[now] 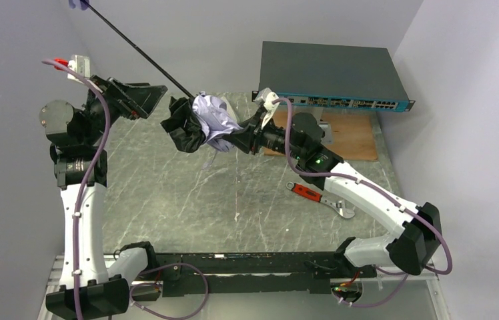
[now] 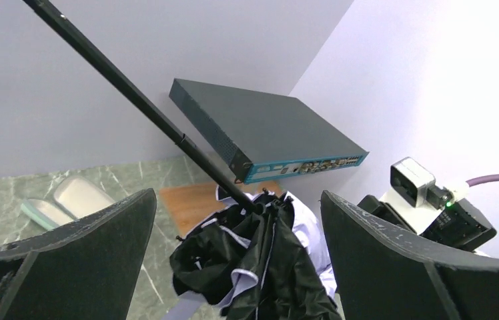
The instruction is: Open the umbrella
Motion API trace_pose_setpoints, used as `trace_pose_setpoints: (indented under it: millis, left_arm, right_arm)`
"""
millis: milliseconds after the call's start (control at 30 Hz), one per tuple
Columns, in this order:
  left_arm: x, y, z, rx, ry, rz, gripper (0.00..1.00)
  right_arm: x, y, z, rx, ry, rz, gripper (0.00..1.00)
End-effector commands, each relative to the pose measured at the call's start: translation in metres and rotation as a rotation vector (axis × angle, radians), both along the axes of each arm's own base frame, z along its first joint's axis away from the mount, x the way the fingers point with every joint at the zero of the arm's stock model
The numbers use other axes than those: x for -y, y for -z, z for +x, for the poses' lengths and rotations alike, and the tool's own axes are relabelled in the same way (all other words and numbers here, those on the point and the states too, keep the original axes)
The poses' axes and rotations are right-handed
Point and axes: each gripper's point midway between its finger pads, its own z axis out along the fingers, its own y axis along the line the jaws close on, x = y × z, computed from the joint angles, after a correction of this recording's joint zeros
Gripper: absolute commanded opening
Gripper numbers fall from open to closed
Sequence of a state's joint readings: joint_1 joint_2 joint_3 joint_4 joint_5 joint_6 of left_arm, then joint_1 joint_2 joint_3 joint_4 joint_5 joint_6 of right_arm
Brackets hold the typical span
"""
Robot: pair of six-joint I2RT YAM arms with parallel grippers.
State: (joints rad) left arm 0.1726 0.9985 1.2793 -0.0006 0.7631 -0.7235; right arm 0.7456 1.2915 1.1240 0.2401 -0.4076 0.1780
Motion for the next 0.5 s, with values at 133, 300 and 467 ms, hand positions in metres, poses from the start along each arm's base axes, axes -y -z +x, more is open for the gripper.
trace_pose_setpoints:
  millis: [133, 300, 467]
  left_arm:
    - [0.008, -0.008, 0.005, 0.028, 0.068, -0.109, 0.97]
    - [0.012, -0.005, 0.009, 0.034, 0.097, -0.114, 0.79]
    - [0.012, -0.02, 0.006, 0.111, 0.097, -0.071, 0.12]
  right_arm:
    - [-0.019, -0.084, -0.033, 0.305, -0.054, 0.175, 0.0]
    - [-0.028, -0.085, -0.039, 0.33, -0.042, 0.179, 0.0]
    - [-0.031, -0.069, -0.035, 0.316, -0.039, 0.137, 0.0]
